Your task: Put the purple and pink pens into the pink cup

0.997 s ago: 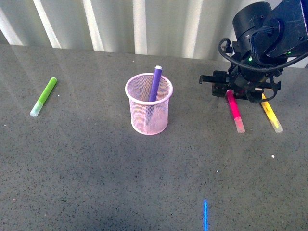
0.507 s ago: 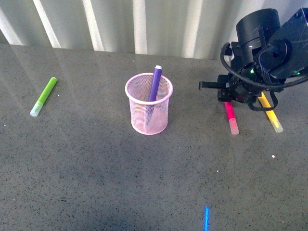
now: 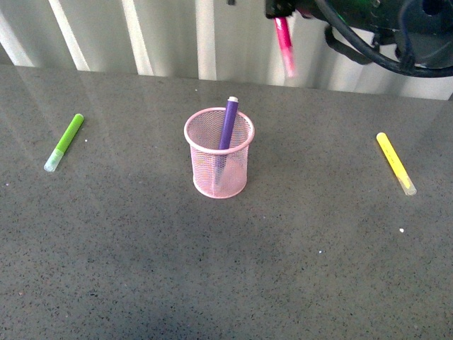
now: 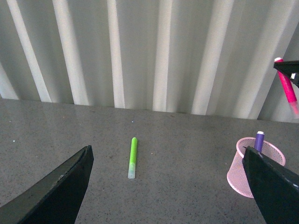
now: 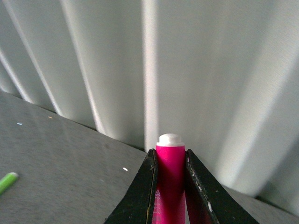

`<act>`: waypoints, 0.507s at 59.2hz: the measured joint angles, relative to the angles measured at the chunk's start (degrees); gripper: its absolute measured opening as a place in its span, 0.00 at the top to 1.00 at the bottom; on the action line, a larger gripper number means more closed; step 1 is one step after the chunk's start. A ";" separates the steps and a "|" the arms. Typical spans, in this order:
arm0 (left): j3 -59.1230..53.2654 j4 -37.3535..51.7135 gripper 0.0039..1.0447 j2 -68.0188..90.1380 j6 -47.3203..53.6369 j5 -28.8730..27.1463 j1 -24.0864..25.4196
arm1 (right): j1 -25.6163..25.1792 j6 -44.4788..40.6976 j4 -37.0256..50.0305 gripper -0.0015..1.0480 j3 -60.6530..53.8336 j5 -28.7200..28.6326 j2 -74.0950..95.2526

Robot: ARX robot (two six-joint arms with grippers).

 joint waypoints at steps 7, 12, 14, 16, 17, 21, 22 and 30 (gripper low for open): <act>0.00 0.00 0.06 0.00 0.00 0.02 0.00 | 3.74 -1.68 2.60 0.89 -0.09 -2.54 0.22; 0.00 0.00 0.06 0.00 0.00 0.02 0.00 | 5.84 -2.29 3.43 0.89 -0.09 -3.10 0.94; 0.00 0.00 0.06 0.00 0.00 0.02 0.00 | 6.56 -2.27 3.96 0.89 0.07 -3.41 1.55; 0.00 0.00 0.06 0.00 0.00 0.00 0.00 | 7.08 -2.25 3.98 0.89 0.31 -3.39 1.92; 0.00 0.00 0.06 0.00 0.00 0.02 0.00 | 7.30 -2.23 4.04 0.89 0.46 -3.41 2.19; 0.00 0.00 0.06 0.00 0.02 0.02 0.00 | 8.22 -1.86 4.28 0.89 1.31 -3.50 3.65; 0.00 0.00 0.06 0.00 0.00 0.02 0.00 | 8.31 -1.79 4.28 0.89 1.44 -3.50 3.87; 0.00 0.00 0.06 0.00 0.00 0.02 0.00 | 9.01 -1.60 4.39 0.89 2.99 -3.87 6.08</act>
